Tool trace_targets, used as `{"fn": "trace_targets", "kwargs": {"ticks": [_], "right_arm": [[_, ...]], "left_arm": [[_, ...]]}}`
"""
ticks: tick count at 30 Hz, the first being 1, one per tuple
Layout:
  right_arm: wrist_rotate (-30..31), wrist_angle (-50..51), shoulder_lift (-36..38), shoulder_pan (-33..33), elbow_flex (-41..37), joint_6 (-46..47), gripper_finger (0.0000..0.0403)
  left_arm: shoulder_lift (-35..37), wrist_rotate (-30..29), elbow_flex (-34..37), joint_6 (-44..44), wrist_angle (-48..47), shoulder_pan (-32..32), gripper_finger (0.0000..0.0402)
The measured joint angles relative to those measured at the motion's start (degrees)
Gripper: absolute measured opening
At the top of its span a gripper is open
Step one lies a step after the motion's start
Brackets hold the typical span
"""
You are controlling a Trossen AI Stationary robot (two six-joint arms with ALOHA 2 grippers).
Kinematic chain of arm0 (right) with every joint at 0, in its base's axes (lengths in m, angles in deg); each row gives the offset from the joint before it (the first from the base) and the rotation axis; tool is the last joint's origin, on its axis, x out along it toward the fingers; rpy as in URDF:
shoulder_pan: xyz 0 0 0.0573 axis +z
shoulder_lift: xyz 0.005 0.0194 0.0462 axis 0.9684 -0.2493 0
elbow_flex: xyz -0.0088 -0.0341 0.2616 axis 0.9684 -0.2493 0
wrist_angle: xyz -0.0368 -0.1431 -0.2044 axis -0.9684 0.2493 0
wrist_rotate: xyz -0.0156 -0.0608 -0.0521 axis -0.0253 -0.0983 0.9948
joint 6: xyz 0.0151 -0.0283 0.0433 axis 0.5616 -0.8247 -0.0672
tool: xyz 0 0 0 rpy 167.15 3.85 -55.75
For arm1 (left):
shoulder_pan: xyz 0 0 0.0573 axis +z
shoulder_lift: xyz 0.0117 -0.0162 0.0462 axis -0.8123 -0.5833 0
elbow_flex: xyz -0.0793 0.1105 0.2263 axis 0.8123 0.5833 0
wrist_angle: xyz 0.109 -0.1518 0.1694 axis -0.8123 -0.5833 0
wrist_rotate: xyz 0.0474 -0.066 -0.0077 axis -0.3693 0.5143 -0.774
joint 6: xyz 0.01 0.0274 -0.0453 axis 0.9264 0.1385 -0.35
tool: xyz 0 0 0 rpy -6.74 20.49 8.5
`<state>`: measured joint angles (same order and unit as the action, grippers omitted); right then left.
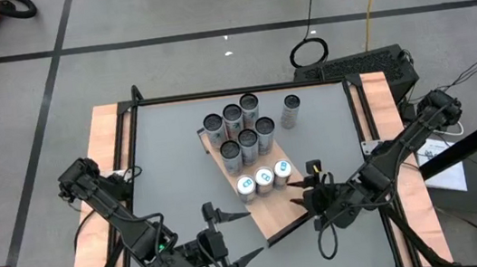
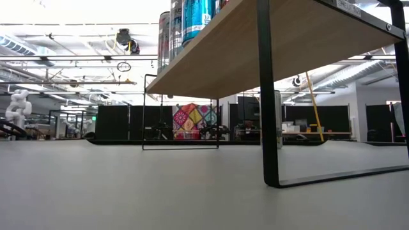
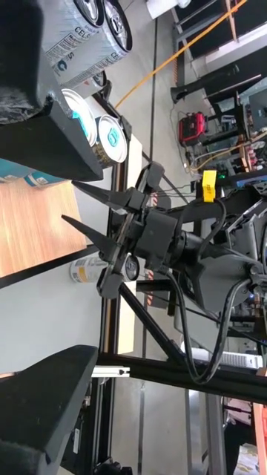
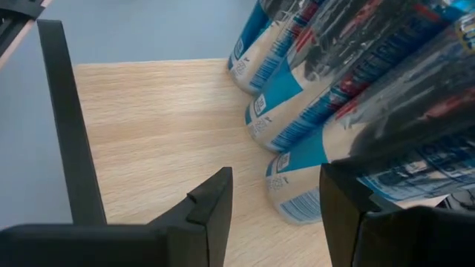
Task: Place canned beverage on shelf
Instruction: Adjust the blue soda cans on the shelf, then put the top right white-yellow soda can on the shelf
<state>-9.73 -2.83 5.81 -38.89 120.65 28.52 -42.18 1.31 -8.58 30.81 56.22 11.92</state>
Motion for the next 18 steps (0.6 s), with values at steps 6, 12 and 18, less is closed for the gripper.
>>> {"fn": "trace_targets", "kwargs": {"ticks": [6,12,18], "right_arm": [[-0.2,-0.5,0.0,0.8,0.0,0.2,0.0134],[-5.3,-1.3,1.8,3.7,1.8,3.8,0.0134],[-4.8,8.2,3.7,4.9,7.8,7.2,0.0134]], "left_arm": [[0.0,0.0,0.0,0.0,0.0,0.0,0.038],[0.0,-0.1,0.0,0.0,-2.6,0.1,0.038],[0.0,-0.1,0.0,0.1,-4.8,0.4,0.038]]}}
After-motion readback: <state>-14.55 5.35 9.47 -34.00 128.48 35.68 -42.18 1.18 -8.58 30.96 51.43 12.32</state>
